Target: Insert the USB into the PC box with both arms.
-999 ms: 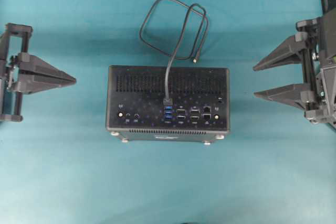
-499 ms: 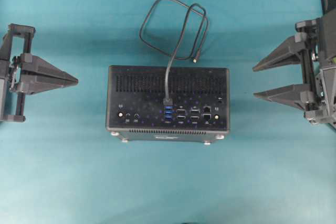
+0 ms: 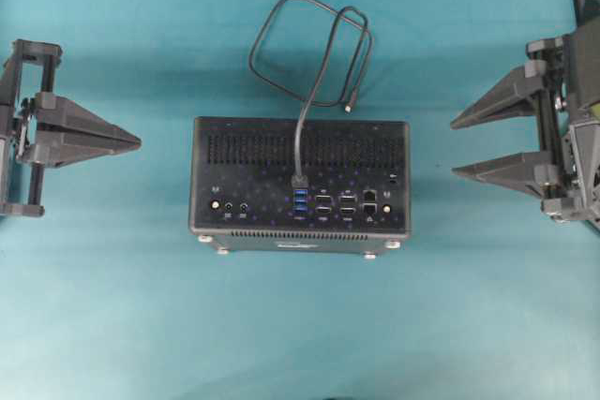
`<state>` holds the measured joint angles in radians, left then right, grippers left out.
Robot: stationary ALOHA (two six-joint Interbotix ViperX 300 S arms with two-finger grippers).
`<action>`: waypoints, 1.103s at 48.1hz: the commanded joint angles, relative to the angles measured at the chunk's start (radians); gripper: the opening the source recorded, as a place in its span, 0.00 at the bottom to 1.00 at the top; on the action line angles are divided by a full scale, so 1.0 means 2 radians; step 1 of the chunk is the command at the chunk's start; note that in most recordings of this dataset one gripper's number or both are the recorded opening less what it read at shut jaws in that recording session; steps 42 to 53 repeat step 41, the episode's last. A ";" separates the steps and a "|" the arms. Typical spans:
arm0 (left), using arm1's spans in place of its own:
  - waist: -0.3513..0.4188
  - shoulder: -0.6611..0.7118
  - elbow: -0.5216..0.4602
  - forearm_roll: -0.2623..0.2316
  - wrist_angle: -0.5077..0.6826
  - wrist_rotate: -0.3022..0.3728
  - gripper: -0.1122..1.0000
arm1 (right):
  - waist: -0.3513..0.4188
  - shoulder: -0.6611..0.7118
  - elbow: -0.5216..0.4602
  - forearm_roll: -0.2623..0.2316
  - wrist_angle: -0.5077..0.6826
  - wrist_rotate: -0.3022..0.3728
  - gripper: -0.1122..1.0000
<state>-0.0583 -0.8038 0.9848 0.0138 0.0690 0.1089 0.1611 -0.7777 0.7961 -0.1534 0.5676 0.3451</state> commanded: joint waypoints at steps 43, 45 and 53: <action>-0.001 0.001 -0.010 0.002 -0.008 -0.001 0.10 | 0.002 -0.001 -0.002 -0.001 -0.017 0.000 0.74; -0.001 0.001 -0.010 0.002 -0.008 -0.001 0.10 | 0.002 -0.001 -0.002 -0.001 -0.017 0.000 0.74; -0.001 0.001 -0.010 0.002 -0.008 -0.001 0.10 | 0.002 -0.001 -0.002 -0.001 -0.017 0.000 0.74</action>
